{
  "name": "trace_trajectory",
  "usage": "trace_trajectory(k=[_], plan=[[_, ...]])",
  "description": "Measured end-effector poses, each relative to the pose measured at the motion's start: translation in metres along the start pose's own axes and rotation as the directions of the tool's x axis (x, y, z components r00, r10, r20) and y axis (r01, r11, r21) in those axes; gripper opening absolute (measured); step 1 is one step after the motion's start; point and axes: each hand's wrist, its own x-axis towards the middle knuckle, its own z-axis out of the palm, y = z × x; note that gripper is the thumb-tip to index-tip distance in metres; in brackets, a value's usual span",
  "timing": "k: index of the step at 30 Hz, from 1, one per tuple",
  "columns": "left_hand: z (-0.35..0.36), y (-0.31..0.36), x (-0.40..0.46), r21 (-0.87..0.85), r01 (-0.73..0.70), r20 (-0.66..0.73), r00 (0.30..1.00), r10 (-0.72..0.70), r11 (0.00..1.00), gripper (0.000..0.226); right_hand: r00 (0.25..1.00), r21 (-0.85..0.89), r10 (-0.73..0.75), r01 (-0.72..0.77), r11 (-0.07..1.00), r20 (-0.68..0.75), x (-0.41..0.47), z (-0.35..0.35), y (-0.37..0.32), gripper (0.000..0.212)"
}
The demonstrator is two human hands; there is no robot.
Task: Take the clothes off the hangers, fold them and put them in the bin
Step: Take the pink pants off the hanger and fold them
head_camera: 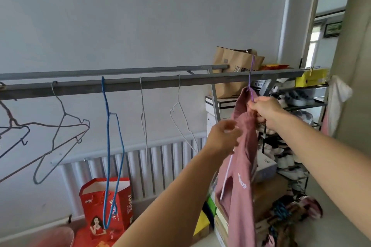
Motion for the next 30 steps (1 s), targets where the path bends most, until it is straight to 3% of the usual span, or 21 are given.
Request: trace_trajectory(k=[3, 6, 10, 14, 16, 18, 22, 25, 30], plan=[[0.002, 0.009, 0.004, -0.045, -0.077, 0.011, 0.997, 0.078, 0.996, 0.056, 0.986, 0.039, 0.016, -0.023, 0.999, 0.168, -0.022, -0.004, -0.017, 0.011], [-0.003, 0.016, 0.005, 0.01, -0.122, 0.077, 0.99, 0.12, 0.993, 0.043, 0.978, -0.058, -0.02, 0.032, 0.998, 0.207, -0.05, -0.004, -0.025, 0.01], [-0.016, 0.012, 0.004, 0.207, -0.126, 0.139, 0.985, 0.098, 0.97, 0.019, 0.978, -0.12, -0.017, 0.043, 0.992, 0.206, -0.072, -0.003, -0.023, 0.021], [-0.024, 0.011, -0.013, 0.5, -0.316, 0.245, 0.945, 0.218, 0.806, 0.015, 0.987, -0.148, 0.02, 0.004, 0.989, 0.159, -0.084, 0.001, -0.019, 0.023], [-0.028, 0.013, -0.027, 0.542, -0.412, 0.375, 0.898, 0.228, 0.732, 0.016, 0.992, -0.138, 0.039, -0.022, 0.99, 0.121, -0.085, 0.004, -0.02, 0.022], [-0.033, 0.012, -0.04, 0.546, -0.425, 0.456, 0.874, 0.169, 0.722, 0.013, 0.996, -0.144, 0.052, -0.041, 0.989, 0.069, -0.083, 0.008, -0.025, 0.019], [-0.048, -0.002, -0.051, 0.554, -0.339, 0.39, 0.913, 0.123, 0.76, 0.019, 0.993, -0.077, 0.076, -0.069, 0.995, 0.092, -0.084, 0.011, -0.041, 0.019], [-0.058, -0.01, -0.054, 0.585, -0.287, 0.307, 0.944, 0.12, 0.759, 0.028, 0.982, -0.038, 0.053, -0.047, 0.998, 0.18, -0.089, 0.01, -0.064, 0.024], [-0.066, -0.012, -0.067, 0.53, -0.211, 0.185, 0.974, 0.131, 0.822, 0.02, 0.936, -0.098, 0.051, -0.018, 0.995, 0.348, -0.101, 0.013, -0.096, 0.026]])
